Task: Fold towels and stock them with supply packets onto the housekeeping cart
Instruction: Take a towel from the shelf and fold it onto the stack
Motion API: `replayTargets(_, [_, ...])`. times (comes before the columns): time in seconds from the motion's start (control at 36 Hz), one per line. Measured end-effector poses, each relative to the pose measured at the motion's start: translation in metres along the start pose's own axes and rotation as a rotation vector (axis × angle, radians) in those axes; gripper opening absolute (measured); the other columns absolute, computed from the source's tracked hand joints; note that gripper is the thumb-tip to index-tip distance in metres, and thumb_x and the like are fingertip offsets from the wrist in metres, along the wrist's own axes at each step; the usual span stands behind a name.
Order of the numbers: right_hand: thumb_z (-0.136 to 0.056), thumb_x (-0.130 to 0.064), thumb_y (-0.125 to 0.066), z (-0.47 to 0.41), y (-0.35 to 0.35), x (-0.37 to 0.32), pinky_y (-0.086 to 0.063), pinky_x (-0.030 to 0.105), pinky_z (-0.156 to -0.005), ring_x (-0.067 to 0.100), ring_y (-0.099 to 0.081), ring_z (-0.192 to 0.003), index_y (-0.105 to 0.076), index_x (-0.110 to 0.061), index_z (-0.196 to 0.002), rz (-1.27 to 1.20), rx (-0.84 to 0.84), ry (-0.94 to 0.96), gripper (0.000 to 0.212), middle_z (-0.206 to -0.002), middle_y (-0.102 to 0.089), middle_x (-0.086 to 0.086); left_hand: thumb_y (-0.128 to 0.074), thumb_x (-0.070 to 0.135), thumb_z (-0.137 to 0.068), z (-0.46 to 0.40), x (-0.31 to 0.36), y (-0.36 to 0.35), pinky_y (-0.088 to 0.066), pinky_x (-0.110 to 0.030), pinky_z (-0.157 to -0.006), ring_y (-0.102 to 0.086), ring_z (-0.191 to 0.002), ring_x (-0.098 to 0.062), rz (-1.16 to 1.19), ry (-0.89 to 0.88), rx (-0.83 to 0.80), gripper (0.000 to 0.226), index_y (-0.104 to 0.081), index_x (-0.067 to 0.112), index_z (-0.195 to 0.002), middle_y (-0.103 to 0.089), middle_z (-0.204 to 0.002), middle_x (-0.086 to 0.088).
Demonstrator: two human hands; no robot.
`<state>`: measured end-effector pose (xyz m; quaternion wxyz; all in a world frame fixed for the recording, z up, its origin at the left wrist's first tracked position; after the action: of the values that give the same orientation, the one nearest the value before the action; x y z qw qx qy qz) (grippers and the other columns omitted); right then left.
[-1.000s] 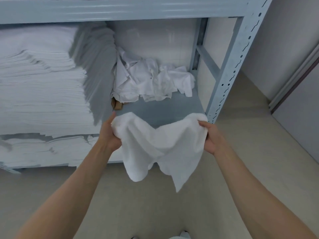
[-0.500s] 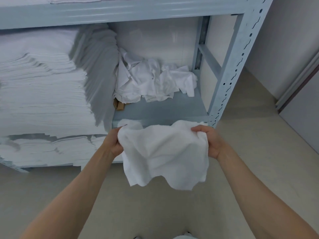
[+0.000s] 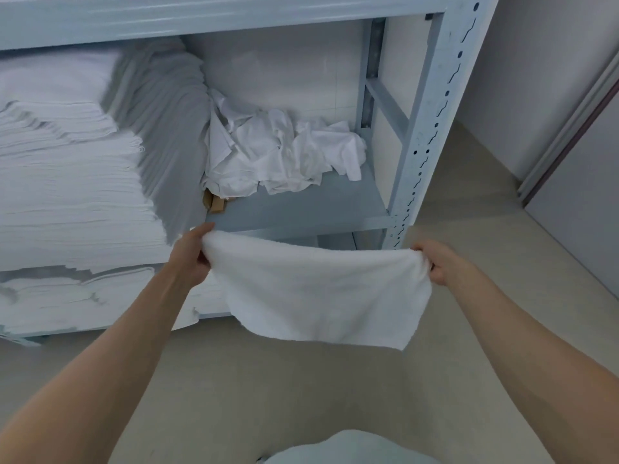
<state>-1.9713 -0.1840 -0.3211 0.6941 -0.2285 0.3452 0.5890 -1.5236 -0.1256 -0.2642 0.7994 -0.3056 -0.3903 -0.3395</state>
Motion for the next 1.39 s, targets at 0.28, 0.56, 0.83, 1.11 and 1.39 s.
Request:
replayTargets(0.28, [-0.091, -0.017, -0.062, -0.01, 0.023, -0.008, -0.044, 0.031, -0.074, 0.026, -0.057, -0.087, -0.06, -0.008, -0.098, 0.224, 0.293, 0.287, 0.012, -0.1, -0.06, 0.011, -0.083, 0.009, -0.076, -0.007, 0.009, -0.017, -0.051, -0.029, -0.057, -0.059, -0.068, -0.021, -0.343, -0.252, 0.09, 0.025, -0.058, 0.014, -0.077, -0.062, -0.08, -0.006])
replayTargets(0.56, [-0.087, -0.008, -0.061, -0.016, 0.044, -0.015, -0.051, 0.038, -0.078, 0.03, -0.064, -0.094, -0.067, 0.007, -0.104, 0.215, 0.436, 0.345, 0.023, -0.109, -0.067, 0.021, -0.081, 0.009, -0.08, -0.005, 0.025, -0.021, -0.048, -0.036, -0.08, -0.053, -0.087, -0.023, -0.497, -0.418, 0.155, 0.031, -0.052, 0.017, -0.071, -0.059, -0.086, -0.009])
replayTargets(0.83, [-0.085, -0.007, -0.061, -0.015, 0.056, -0.023, -0.048, 0.032, -0.079, 0.02, -0.058, -0.088, -0.071, -0.019, -0.098, 0.128, 0.406, 0.453, 0.02, -0.096, -0.065, 0.004, -0.077, 0.003, -0.081, -0.006, 0.022, -0.019, -0.052, -0.029, -0.07, -0.059, -0.082, -0.021, -0.469, -0.424, 0.094, 0.021, -0.074, 0.02, -0.092, -0.066, -0.093, -0.006])
replayTargets(1.11, [-0.091, -0.011, -0.063, -0.005, 0.061, -0.037, -0.036, 0.006, -0.044, 0.003, -0.048, -0.057, -0.074, -0.016, -0.098, 0.028, 0.401, 0.664, 0.014, -0.075, -0.059, -0.003, -0.07, -0.005, -0.086, -0.009, 0.013, -0.019, -0.05, -0.028, -0.096, -0.058, -0.1, -0.022, -0.297, -0.409, 0.072, 0.033, -0.071, 0.01, -0.115, -0.066, -0.111, -0.008])
replayTargets(1.39, [-0.094, -0.007, -0.06, -0.001, 0.06, -0.048, -0.042, 0.009, -0.059, 0.007, -0.054, -0.074, -0.072, -0.009, -0.109, 0.047, 0.208, 0.701, 0.02, -0.088, -0.062, 0.001, -0.068, -0.015, -0.076, -0.022, 0.006, -0.017, -0.048, -0.039, -0.106, -0.059, -0.115, -0.032, -0.441, -0.398, 0.069, 0.047, -0.074, 0.013, -0.113, -0.068, -0.119, -0.012])
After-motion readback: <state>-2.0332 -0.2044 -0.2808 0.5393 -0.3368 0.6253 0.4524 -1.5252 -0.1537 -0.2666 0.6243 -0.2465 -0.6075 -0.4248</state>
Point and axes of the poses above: each hand's wrist, its own z-axis away from the middle knuckle, its own y-axis out of the back of the hand, x = y × z, the point moved 3 cm from there along -z, towards the middle knuckle
